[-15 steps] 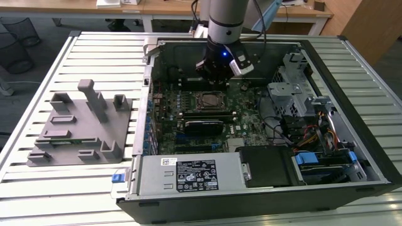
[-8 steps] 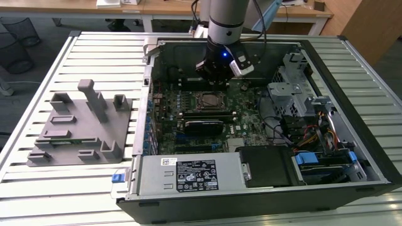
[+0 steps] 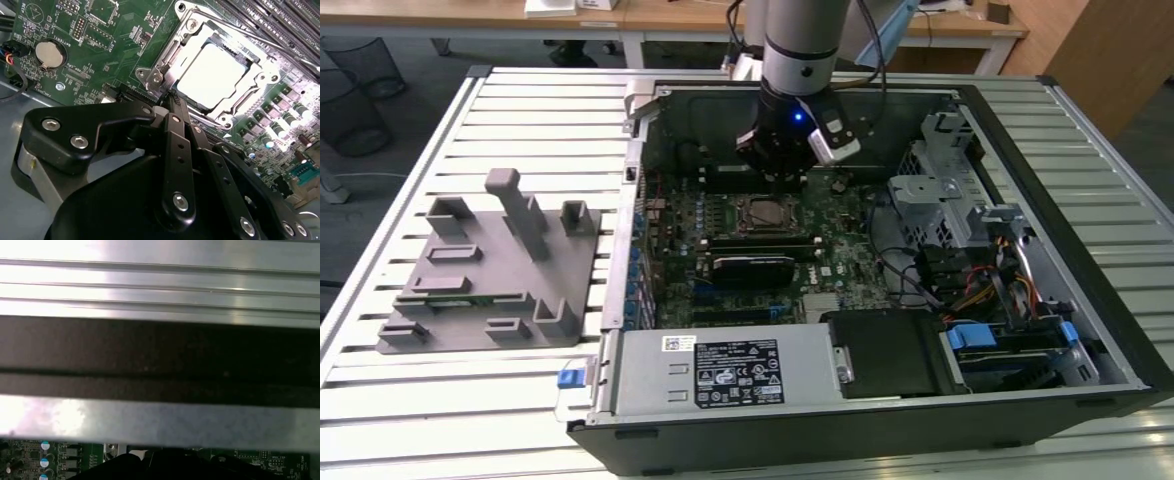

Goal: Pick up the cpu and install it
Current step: 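Install the second cpu locking lever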

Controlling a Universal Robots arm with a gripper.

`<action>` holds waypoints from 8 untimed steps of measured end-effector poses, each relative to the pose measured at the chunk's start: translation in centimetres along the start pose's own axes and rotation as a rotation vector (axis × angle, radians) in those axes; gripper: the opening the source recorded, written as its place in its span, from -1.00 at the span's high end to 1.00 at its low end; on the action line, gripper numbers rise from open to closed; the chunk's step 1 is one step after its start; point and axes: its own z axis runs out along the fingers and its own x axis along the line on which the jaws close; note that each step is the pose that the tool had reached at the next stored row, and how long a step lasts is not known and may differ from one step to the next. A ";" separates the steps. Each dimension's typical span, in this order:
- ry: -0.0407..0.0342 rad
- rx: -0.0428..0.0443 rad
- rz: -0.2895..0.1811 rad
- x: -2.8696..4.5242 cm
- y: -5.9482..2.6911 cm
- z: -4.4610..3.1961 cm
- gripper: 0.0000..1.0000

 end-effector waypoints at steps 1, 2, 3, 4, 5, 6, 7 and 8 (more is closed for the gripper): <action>-0.0001 -0.0001 0.000 -0.01 -0.04 0.00 0.79; -0.0001 -0.0002 0.000 -0.01 -0.09 0.00 0.79; -0.0001 -0.0002 0.000 -0.01 -0.15 0.00 0.79; -0.0001 -0.0002 0.000 -0.01 -0.22 0.00 0.79; -0.0001 -0.0001 0.000 -0.01 -0.30 0.00 0.79; -0.0001 -0.0002 0.000 -0.01 -0.37 -0.01 0.79; -0.0001 -0.0002 0.000 -0.01 -0.45 -0.01 0.79; -0.0001 -0.0002 0.000 -0.01 -0.51 -0.01 0.79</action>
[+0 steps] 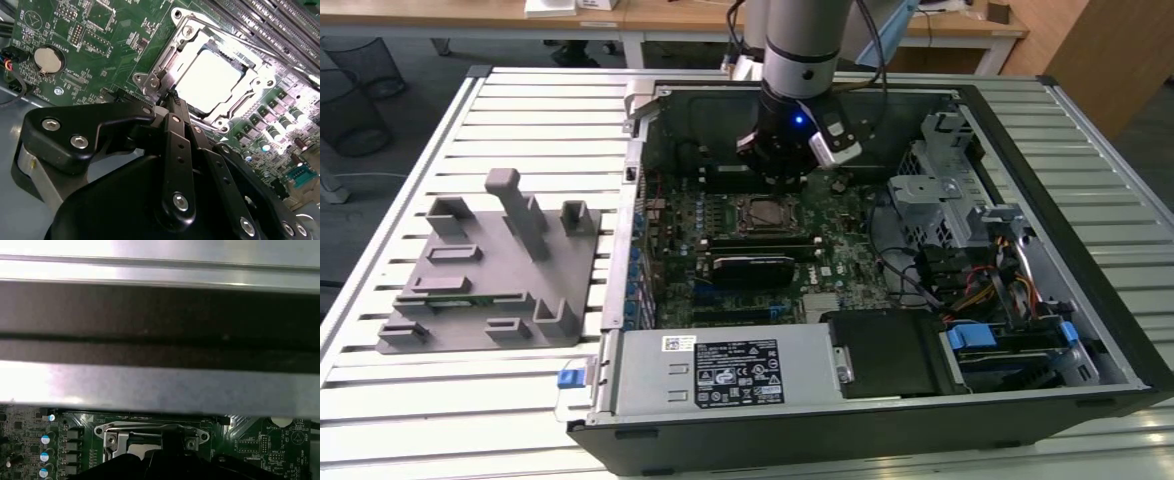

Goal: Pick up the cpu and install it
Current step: 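Install the second cpu locking lever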

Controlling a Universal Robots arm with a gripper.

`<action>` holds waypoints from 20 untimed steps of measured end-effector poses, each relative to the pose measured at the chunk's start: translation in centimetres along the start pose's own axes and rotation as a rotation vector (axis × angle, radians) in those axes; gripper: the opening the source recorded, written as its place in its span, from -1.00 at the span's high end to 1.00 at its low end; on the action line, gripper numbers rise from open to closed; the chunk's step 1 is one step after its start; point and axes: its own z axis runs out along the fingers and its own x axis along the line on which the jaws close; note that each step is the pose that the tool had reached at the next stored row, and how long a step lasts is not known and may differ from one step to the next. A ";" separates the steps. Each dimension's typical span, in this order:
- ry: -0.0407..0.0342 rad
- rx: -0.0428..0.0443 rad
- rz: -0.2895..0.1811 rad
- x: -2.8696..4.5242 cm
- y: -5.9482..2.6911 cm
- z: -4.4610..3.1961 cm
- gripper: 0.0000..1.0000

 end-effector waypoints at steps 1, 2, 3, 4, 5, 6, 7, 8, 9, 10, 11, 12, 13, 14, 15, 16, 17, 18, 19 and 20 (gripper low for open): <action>0.0000 0.0000 0.000 -0.01 -0.08 0.00 0.79; 0.0000 0.0000 0.000 -0.01 -0.17 -0.01 0.79; 0.0001 0.0001 0.000 -0.02 -0.28 -0.01 0.79; 0.0000 0.0000 0.000 -0.02 -0.39 -0.01 0.79; 0.0000 0.0001 0.000 -0.02 -0.50 -0.02 0.79; 0.0001 0.0001 0.000 -0.02 -0.62 -0.02 0.79; 0.0000 0.0000 0.000 -0.01 -0.78 -0.02 0.79; 0.0000 0.0000 0.000 -0.01 -0.92 -0.03 0.79; 0.0001 0.0001 0.000 0.00 -1.02 -0.03 0.79; 0.0000 0.0001 0.000 0.00 -1.07 -0.05 0.79; 0.0002 0.0003 0.000 0.00 -1.08 -0.14 0.79; 0.0000 0.0001 0.000 0.00 -1.07 -0.34 0.79; 0.0000 0.0000 0.000 0.01 -1.06 -0.67 0.79; -0.0001 -0.0002 0.000 0.01 -1.05 -1.11 0.79; 0.0001 0.0002 0.000 0.01 -1.03 -1.56 0.79; -0.0001 -0.0001 0.000 0.02 -1.01 -2.05 0.79; 0.0000 0.0000 0.000 0.02 -1.00 -2.46 0.79; 0.0000 0.0000 0.000 0.02 -0.99 -2.76 0.79; 0.0001 0.0001 0.000 0.02 -1.01 -2.89 0.79; 0.0000 -0.0001 0.000 0.02 -1.10 -2.91 0.79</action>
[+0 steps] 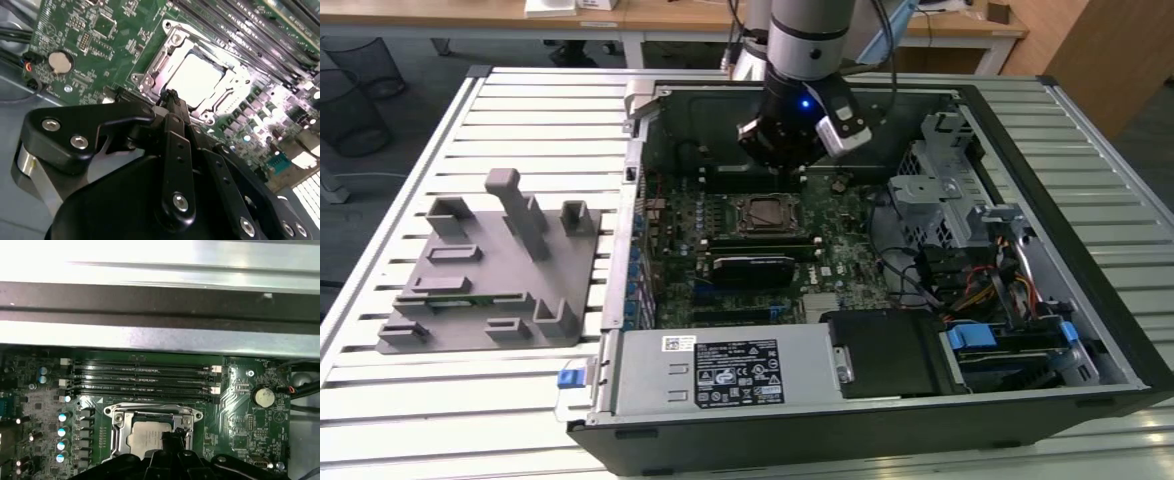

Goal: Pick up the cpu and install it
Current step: 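Install the second cpu locking lever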

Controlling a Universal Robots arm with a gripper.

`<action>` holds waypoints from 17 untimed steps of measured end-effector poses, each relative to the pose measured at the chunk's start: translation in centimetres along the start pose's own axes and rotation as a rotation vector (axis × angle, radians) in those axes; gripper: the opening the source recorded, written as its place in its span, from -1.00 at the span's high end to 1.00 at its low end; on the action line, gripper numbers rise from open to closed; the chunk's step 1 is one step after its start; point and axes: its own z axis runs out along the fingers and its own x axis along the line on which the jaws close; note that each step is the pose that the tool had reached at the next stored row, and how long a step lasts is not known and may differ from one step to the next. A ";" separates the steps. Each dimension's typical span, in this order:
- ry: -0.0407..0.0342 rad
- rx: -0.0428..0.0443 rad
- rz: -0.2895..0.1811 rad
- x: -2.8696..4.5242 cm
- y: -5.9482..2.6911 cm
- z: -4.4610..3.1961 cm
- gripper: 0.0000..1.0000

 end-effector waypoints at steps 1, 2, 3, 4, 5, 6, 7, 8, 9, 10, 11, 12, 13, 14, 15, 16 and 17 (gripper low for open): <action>0.0001 0.0000 0.000 0.01 -0.11 -0.01 0.79; 0.0001 0.0001 0.000 0.01 -0.24 -0.01 0.79; 0.0001 0.0001 -0.001 0.01 -0.39 -0.02 0.79; 0.0002 0.0000 -0.001 0.02 -0.59 -0.02 0.79; 0.0002 0.0000 -0.001 0.03 -0.83 -0.02 0.79; 0.0003 0.0000 -0.001 0.04 -1.09 -0.01 0.79; 0.0005 0.0002 -0.001 0.04 -1.36 0.00 0.79; 0.0007 0.0001 -0.001 0.05 -1.64 0.02 0.79; 0.0011 0.0001 -0.001 0.06 -1.94 0.04 0.79; 0.0016 0.0001 -0.001 0.07 -2.22 0.06 0.79; 0.0020 0.0000 -0.001 0.08 -2.49 0.07 0.79; 0.0023 0.0000 -0.001 0.09 -2.76 0.07 0.79; 0.0027 0.0001 -0.001 0.09 -2.95 0.07 0.79; 0.0028 0.0001 -0.001 0.10 -3.06 0.07 0.79; 0.0029 0.0001 -0.001 0.10 -3.14 0.07 0.79; 0.0029 0.0000 -0.001 0.10 -3.19 0.06 0.79; 0.0028 -0.0001 -0.001 0.11 -3.20 0.07 0.79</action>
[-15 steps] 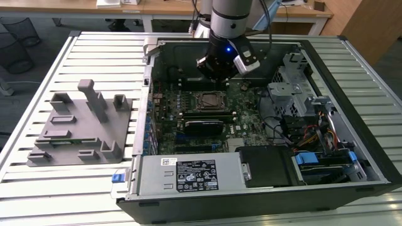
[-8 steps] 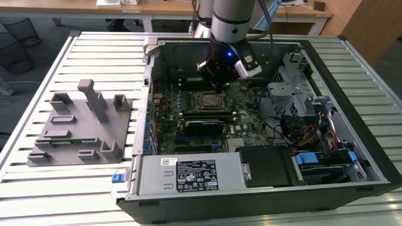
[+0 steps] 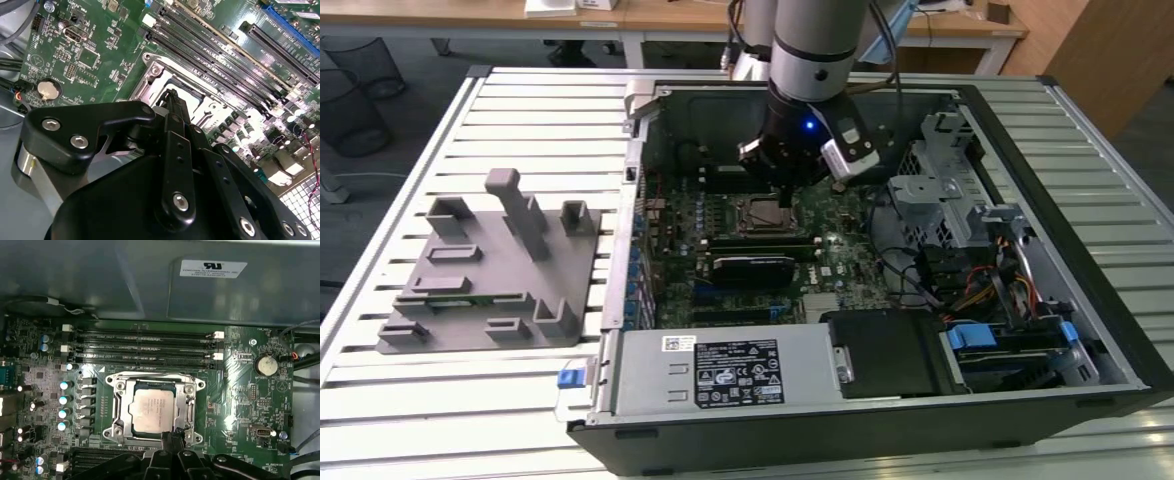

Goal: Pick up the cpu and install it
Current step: 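Install the second cpu locking lever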

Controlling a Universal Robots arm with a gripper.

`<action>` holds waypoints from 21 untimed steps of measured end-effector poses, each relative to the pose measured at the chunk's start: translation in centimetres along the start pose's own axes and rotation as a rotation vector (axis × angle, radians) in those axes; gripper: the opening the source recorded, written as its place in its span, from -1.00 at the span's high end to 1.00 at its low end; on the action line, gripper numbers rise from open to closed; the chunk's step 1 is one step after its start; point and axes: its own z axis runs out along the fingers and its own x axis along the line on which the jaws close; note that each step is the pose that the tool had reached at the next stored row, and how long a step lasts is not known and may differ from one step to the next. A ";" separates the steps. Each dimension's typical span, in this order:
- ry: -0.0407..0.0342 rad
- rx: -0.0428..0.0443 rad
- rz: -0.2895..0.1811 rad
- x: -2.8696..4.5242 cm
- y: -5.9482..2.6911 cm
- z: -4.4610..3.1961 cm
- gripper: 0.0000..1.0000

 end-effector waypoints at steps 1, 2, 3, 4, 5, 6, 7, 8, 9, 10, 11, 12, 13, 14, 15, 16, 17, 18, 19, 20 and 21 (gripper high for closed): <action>0.0001 -0.0004 0.000 0.00 0.00 0.00 0.79; 0.0001 -0.0012 0.000 0.00 -0.02 -0.01 0.79; 0.0000 -0.0015 0.000 -0.01 -0.02 0.00 0.79; 0.0000 -0.0017 0.000 -0.01 -0.03 0.00 0.79; 0.0000 -0.0018 0.000 -0.01 -0.06 0.00 0.79; 0.0000 -0.0016 0.000 -0.01 -0.09 0.00 0.79; 0.0001 -0.0016 0.000 -0.01 -0.13 0.00 0.79; 0.0001 -0.0016 0.000 -0.01 -0.19 0.00 0.79; 0.0001 -0.0016 0.000 0.00 -0.27 0.00 0.79; 0.0000 -0.0017 0.000 0.00 -0.36 0.00 0.79; 0.0001 -0.0016 0.000 0.00 -0.48 0.00 0.79; 0.0000 -0.0017 0.000 0.01 -0.61 0.00 0.79; 0.0000 -0.0016 0.000 0.01 -0.76 -0.01 0.79; 0.0000 -0.0015 0.000 0.02 -0.94 -0.01 0.79; 0.0001 -0.0015 0.000 0.02 -1.14 -0.02 0.79; 0.0000 -0.0016 0.000 0.03 -1.32 -0.02 0.79; 0.0000 -0.0016 0.000 0.04 -1.51 -0.03 0.79; 0.0002 -0.0017 0.000 0.04 -1.63 -0.03 0.79; 0.0047 -0.0019 0.000 0.04 -1.67 -0.03 0.79; 0.0151 -0.0024 0.000 0.02 -1.68 -0.02 0.79; 0.0256 -0.0025 0.001 0.01 -1.70 -0.03 0.79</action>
